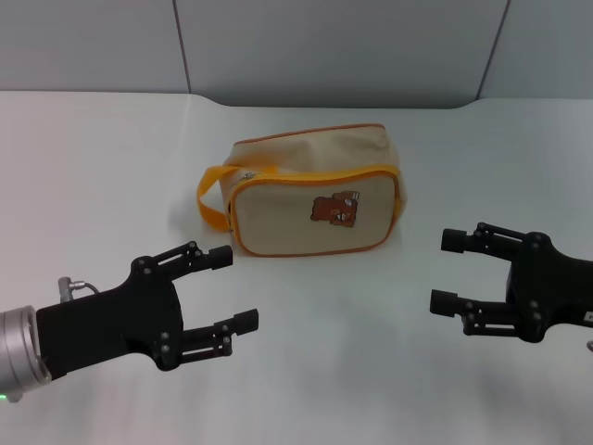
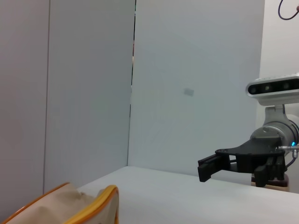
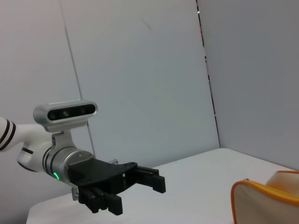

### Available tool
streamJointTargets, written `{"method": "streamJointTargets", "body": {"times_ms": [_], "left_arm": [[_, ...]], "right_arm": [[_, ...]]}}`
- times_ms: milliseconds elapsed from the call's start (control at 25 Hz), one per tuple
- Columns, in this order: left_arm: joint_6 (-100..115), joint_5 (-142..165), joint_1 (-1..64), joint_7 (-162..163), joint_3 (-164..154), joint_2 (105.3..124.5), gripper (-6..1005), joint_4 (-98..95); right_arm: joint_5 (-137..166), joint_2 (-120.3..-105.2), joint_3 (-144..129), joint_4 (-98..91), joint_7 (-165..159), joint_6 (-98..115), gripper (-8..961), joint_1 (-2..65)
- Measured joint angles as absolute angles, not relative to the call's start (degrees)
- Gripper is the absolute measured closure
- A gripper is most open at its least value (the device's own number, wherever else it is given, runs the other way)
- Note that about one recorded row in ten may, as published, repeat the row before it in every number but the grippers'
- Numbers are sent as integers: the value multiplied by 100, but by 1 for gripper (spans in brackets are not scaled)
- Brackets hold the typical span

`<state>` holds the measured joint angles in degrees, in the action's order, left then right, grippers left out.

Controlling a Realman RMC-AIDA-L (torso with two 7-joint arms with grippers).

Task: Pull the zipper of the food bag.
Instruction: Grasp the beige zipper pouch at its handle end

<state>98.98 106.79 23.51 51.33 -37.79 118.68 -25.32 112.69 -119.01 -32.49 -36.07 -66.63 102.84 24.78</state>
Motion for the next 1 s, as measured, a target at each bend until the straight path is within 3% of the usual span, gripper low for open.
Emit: {"method": "streamJointTargets", "body": {"times_ms": [640,1000], "left_arm": [[9502,10324,2420,4822,-3738,11901,188,-2181],[7877,9045,2877,4000,-3735,11919,190,-989]], "right_arm": [[11249,-11900,-3249,-3552,-6660,10315,111,2408],[11258,-11909,-3237,-3551,-6656,10236,112,2269]]}}
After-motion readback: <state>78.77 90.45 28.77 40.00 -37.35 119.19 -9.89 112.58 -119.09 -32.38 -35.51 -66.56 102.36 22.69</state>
